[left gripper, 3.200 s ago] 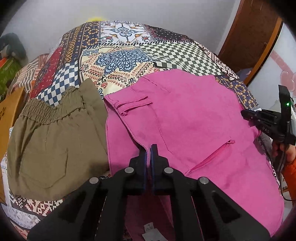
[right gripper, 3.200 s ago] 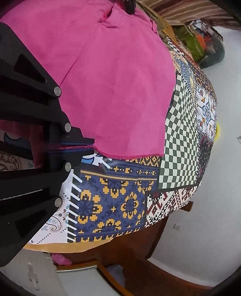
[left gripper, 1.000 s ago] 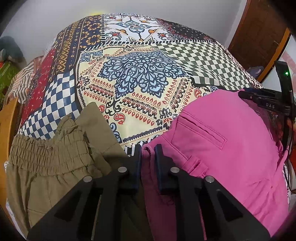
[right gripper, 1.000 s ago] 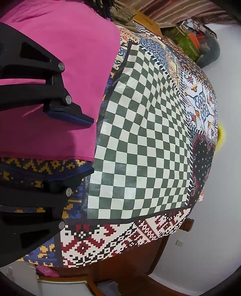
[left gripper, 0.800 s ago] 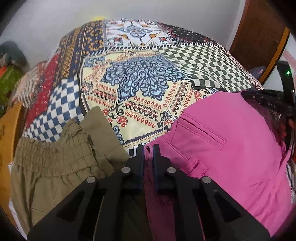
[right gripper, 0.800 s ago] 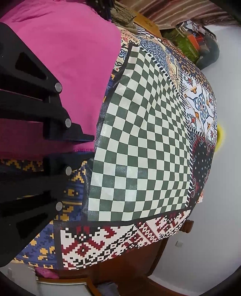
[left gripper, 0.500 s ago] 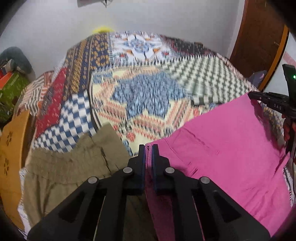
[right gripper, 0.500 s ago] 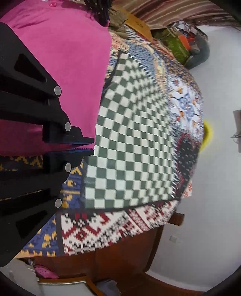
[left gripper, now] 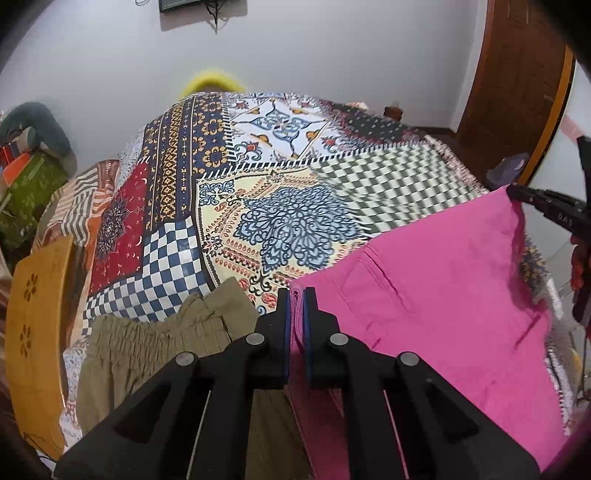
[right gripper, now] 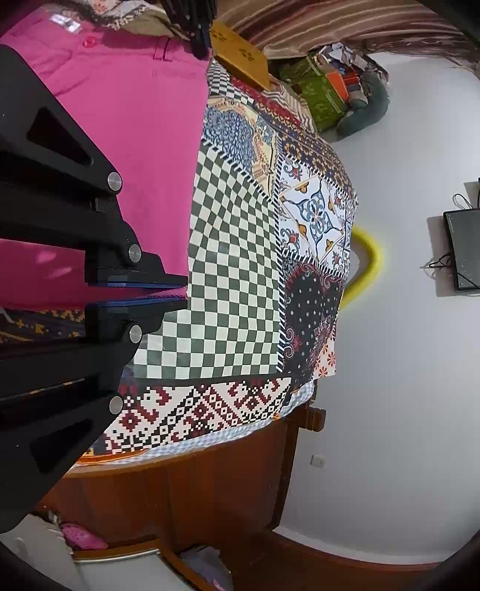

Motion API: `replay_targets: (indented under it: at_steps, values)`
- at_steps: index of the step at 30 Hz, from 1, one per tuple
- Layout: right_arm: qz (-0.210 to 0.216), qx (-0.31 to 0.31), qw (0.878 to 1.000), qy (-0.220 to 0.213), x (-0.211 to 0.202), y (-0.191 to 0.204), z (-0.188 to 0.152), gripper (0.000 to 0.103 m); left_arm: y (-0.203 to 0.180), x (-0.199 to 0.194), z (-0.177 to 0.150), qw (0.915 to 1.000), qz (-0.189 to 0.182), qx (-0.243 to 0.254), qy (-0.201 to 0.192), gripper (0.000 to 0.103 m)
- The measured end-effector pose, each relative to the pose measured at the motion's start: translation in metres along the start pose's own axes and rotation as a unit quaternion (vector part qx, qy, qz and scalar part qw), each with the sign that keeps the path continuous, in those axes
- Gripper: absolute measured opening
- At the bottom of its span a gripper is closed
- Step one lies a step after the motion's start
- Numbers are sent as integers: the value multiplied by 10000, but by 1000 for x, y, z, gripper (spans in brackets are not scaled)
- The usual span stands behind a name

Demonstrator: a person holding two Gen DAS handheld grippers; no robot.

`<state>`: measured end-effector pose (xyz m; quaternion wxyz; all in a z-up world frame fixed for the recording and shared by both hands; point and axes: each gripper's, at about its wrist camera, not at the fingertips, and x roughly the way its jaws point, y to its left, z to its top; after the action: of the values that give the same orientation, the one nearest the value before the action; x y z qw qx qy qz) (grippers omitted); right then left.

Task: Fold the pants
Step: 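Lift the waistband and fold it over toward the hem with both grippers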

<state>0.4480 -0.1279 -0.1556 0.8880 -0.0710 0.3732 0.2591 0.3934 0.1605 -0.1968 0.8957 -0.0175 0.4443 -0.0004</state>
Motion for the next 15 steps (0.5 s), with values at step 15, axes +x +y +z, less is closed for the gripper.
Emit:
replay_targets:
  at_steps: [15]
  values:
    - [184, 242, 9992, -255, -91, 8, -36, 4, -25, -92, -31, 9990, -432, -9, -150, 6]
